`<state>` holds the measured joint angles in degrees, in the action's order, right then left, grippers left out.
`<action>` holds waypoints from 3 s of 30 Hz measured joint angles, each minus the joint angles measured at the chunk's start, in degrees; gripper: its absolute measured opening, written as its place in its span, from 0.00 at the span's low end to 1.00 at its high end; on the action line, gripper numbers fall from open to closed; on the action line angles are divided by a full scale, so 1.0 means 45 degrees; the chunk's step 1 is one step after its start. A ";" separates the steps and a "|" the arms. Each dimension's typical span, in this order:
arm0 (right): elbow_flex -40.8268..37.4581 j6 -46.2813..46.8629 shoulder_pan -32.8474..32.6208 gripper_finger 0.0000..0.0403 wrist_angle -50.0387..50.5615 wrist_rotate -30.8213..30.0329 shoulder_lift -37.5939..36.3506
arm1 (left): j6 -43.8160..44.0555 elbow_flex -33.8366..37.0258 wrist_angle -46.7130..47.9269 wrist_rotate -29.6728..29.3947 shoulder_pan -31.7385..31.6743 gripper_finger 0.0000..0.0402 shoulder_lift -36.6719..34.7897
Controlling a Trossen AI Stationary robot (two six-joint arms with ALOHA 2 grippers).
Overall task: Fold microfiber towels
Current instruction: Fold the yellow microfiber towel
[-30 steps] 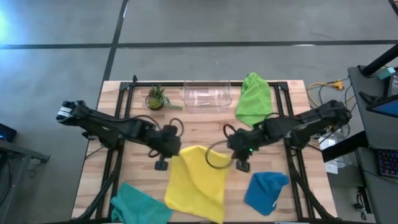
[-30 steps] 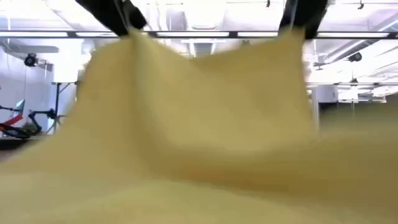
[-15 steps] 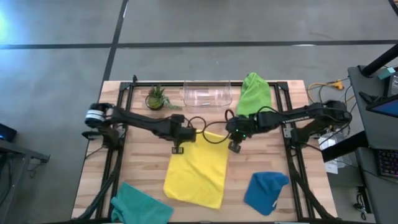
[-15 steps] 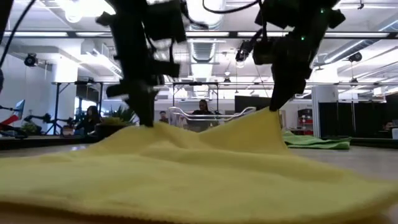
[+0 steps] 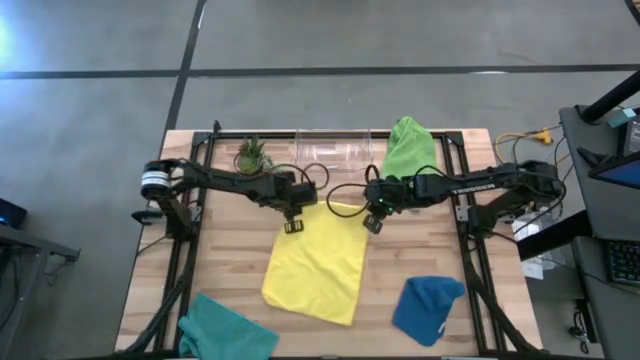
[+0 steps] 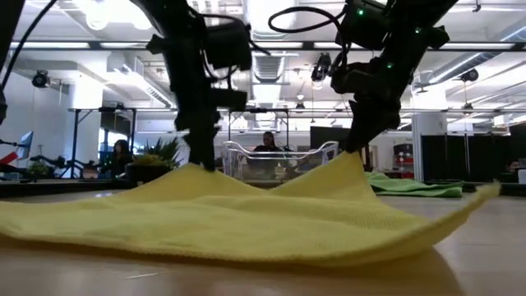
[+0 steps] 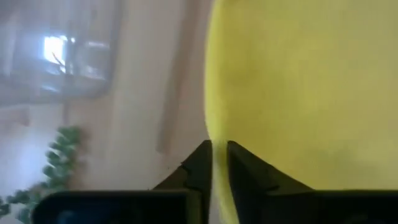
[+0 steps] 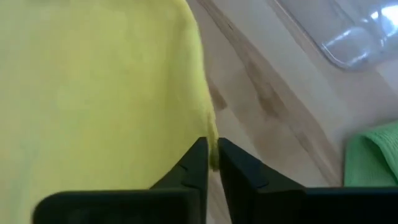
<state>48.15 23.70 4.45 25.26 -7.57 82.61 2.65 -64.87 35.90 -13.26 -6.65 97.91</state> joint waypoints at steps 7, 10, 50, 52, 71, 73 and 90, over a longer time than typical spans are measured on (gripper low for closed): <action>0.0095 -0.0281 0.0019 0.28 -0.0998 -0.0010 -0.0410 | 0.0006 0.0390 0.0521 0.0029 -0.0752 0.33 -0.1528; 0.0216 -0.0427 0.0021 0.32 -0.1422 -0.0021 -0.1172 | 0.0176 0.0602 0.0818 -0.0034 -0.0890 0.35 -0.2703; -0.8959 0.1552 -0.1044 0.19 -2.2659 0.0248 -0.7019 | 0.7579 1.3879 -1.4325 -0.0359 -0.0331 0.15 -2.0466; -0.8151 0.0610 -0.1044 0.19 -2.1413 0.0511 -0.7076 | 0.7287 1.3285 -1.4737 0.0459 -0.0331 0.15 -2.0011; -0.4669 0.1385 -0.2230 0.17 -0.9055 0.2773 -1.0831 | 0.5918 0.3828 -0.2861 0.3954 0.5202 0.15 -0.9679; -0.4698 0.1486 -0.2614 0.17 -0.8746 0.2400 -1.1126 | 0.5878 0.3505 -0.2426 0.3079 0.6350 0.15 -0.8884; -0.4703 0.2302 -0.4181 0.17 -0.8680 0.0554 -0.9987 | 0.4215 0.3498 -0.1413 0.0784 1.0020 0.09 -0.4758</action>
<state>26.98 34.06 -14.37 -13.80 -5.08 37.67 21.62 -49.12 29.54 -9.73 38.44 76.50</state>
